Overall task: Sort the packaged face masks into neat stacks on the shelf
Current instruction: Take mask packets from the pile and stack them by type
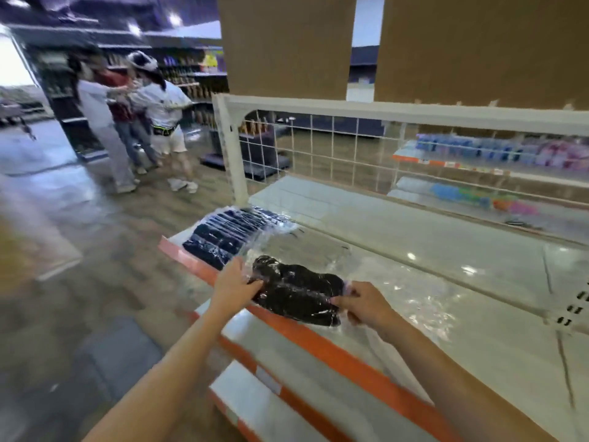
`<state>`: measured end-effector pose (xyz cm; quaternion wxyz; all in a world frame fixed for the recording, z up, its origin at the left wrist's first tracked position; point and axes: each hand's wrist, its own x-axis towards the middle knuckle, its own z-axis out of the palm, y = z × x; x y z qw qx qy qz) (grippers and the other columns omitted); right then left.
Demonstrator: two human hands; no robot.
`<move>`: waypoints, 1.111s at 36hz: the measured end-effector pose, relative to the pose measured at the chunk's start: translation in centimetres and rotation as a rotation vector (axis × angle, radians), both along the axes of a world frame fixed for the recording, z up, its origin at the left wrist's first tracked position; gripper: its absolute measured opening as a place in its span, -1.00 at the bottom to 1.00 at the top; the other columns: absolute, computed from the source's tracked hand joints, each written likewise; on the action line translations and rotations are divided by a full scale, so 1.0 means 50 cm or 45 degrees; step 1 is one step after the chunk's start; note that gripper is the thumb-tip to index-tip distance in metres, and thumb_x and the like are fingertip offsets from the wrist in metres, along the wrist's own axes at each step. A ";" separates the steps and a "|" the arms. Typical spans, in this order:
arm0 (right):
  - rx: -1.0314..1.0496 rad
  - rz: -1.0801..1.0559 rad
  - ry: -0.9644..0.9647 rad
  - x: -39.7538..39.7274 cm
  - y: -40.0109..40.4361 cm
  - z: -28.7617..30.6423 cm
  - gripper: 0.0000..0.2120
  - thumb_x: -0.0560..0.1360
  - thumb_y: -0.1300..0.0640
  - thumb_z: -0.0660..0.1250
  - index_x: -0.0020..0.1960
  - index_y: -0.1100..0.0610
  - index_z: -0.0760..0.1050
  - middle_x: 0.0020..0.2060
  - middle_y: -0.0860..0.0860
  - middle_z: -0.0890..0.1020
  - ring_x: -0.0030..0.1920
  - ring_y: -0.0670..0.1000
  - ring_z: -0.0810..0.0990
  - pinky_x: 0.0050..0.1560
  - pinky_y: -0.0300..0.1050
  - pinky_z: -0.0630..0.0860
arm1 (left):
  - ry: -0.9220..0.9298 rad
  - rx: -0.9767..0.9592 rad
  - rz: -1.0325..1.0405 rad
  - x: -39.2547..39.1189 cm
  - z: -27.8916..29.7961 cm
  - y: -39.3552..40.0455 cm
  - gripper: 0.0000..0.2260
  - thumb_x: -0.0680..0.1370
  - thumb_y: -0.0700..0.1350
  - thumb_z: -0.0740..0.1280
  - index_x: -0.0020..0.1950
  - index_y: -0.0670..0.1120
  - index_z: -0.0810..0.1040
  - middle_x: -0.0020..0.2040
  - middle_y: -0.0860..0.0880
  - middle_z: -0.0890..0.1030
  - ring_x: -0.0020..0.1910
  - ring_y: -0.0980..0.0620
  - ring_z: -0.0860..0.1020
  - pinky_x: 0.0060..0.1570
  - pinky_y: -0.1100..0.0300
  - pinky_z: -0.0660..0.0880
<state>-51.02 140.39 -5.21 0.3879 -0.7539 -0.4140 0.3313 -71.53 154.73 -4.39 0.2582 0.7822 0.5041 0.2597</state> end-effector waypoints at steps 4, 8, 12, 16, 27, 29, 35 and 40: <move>0.042 -0.027 -0.006 -0.104 0.132 -0.006 -0.71 0.47 0.24 0.39 -0.36 0.08 0.38 -0.57 -0.05 0.46 -0.56 -0.13 0.43 -0.42 -0.26 0.36 | -0.023 0.061 0.172 -0.108 -0.015 0.145 -0.76 0.42 0.00 0.36 -0.05 -0.14 0.49 -0.18 -0.12 0.48 -0.11 -0.25 0.52 -0.10 -0.03 0.49; 0.119 -0.110 0.077 -0.180 0.235 -0.001 -0.74 0.50 0.24 0.35 -0.31 0.06 0.37 -0.44 -0.02 0.45 -0.46 -0.11 0.42 -0.43 -0.29 0.32 | 0.053 0.077 0.057 -0.176 0.011 0.172 -0.71 0.49 -0.23 0.31 0.20 -0.18 0.48 0.13 -0.15 0.44 0.08 -0.11 0.48 0.16 0.09 0.39; 0.157 -0.080 0.075 -0.226 0.327 0.019 -0.90 0.54 0.23 0.30 -0.15 0.14 0.45 -0.41 -0.02 0.48 -0.46 -0.14 0.43 -0.51 -0.40 0.31 | 0.129 0.029 -0.035 -0.213 -0.006 0.220 -0.74 0.47 -0.17 0.30 0.14 -0.16 0.51 0.12 -0.13 0.48 0.09 -0.11 0.50 0.17 -0.01 0.43; 0.085 -0.025 -0.113 -0.239 0.417 0.022 -0.89 0.55 0.11 0.31 -0.06 0.15 0.47 -0.35 0.06 0.57 -0.43 -0.08 0.48 -0.41 -0.28 0.36 | 0.129 0.021 -0.020 -0.218 -0.024 0.268 -0.71 0.46 -0.22 0.25 0.17 -0.16 0.52 0.14 -0.11 0.47 0.12 -0.07 0.47 0.18 0.11 0.40; -0.238 0.220 -0.967 -0.219 0.514 -0.016 -0.69 0.43 -0.13 0.37 0.02 0.04 0.40 -0.08 -0.01 0.54 -0.06 -0.01 0.54 -0.07 -0.12 0.53 | 0.574 0.216 -0.456 -0.130 0.002 0.473 -0.39 0.41 -0.01 0.42 0.40 -0.01 0.27 0.36 -0.10 0.26 0.37 -0.12 0.24 0.36 0.03 0.28; -0.277 0.203 -0.936 -0.203 0.534 -0.013 -0.45 0.41 -0.19 0.38 0.24 0.08 0.30 0.13 0.03 0.48 0.11 0.02 0.48 0.07 -0.10 0.51 | 0.819 0.294 -0.595 -0.097 0.008 0.510 -0.25 0.41 0.07 0.42 0.50 0.01 0.12 0.48 -0.12 0.09 0.49 -0.15 0.05 0.46 -0.01 0.11; -0.379 0.218 -1.007 -0.165 0.585 -0.007 -0.18 0.36 -0.33 0.32 0.44 0.10 0.18 0.44 0.12 0.17 0.43 0.14 0.13 0.42 0.15 0.19 | 1.192 0.372 -0.900 -0.016 -0.002 0.559 -0.05 0.40 0.08 0.46 0.56 0.02 -0.14 0.55 -0.11 -0.20 0.52 -0.16 -0.23 0.44 -0.14 -0.24; -0.507 0.346 -0.992 -0.163 0.618 -0.012 -0.12 0.39 -0.29 0.31 0.52 0.10 0.05 0.52 0.08 0.01 0.52 0.11 -0.07 0.48 0.20 -0.06 | 1.264 0.327 -1.030 0.007 -0.011 0.593 -0.02 0.37 0.14 0.46 0.56 -0.01 -0.11 0.56 -0.10 -0.16 0.52 -0.12 -0.24 0.44 -0.21 -0.27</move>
